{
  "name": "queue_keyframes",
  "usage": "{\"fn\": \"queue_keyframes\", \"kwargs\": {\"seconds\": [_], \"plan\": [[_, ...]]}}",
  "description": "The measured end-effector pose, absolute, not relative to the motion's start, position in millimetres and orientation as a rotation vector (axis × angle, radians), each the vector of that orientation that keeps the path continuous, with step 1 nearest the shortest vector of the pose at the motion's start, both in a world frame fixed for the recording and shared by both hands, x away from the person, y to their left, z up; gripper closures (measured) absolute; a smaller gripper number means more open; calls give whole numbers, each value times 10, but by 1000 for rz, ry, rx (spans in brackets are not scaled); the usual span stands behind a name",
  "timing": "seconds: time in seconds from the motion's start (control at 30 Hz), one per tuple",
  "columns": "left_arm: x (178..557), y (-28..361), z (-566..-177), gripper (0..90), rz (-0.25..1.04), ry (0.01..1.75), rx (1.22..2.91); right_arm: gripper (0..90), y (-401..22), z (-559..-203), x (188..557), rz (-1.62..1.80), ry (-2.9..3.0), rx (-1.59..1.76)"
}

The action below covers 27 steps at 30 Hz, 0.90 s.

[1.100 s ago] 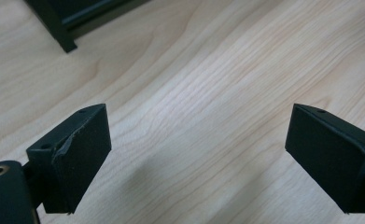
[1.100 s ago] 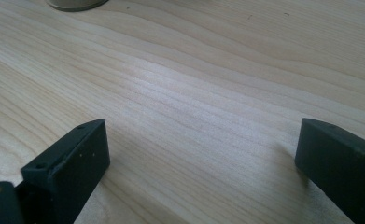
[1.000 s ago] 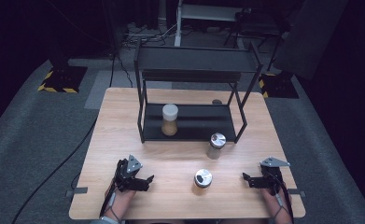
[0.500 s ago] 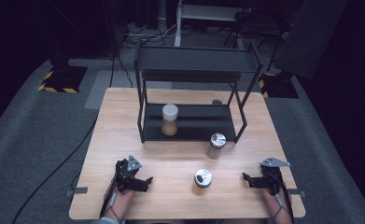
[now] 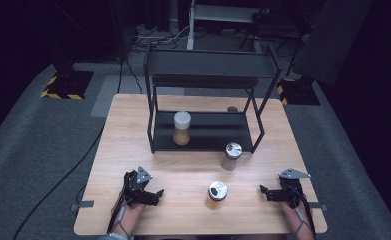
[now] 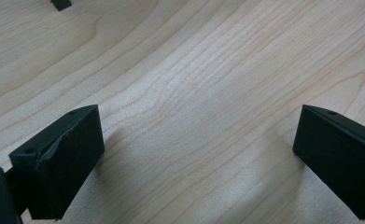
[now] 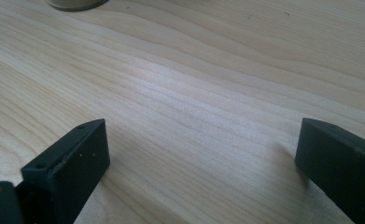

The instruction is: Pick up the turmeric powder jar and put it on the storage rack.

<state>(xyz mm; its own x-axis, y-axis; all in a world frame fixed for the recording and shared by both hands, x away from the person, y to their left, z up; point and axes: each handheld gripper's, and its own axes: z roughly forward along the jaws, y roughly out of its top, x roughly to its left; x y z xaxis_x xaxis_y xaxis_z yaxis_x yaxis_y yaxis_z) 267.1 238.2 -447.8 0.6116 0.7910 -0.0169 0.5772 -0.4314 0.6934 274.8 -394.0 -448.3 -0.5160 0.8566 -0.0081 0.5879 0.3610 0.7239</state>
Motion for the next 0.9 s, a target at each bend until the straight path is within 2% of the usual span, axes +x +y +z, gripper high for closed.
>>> {"fn": "queue_keyframes", "kwargs": {"seconds": [0.53, 0.9], "plan": [[2673, 2382, -4478, 13, 409, 1072, 2164, 15, -3938, -4467, 2752, 948, 2250, 1262], [2674, 2382, -4478, 12, 409, 1072, 2164, 15, -3979, -4329, 2607, 1035, 2212, 1215]]}}
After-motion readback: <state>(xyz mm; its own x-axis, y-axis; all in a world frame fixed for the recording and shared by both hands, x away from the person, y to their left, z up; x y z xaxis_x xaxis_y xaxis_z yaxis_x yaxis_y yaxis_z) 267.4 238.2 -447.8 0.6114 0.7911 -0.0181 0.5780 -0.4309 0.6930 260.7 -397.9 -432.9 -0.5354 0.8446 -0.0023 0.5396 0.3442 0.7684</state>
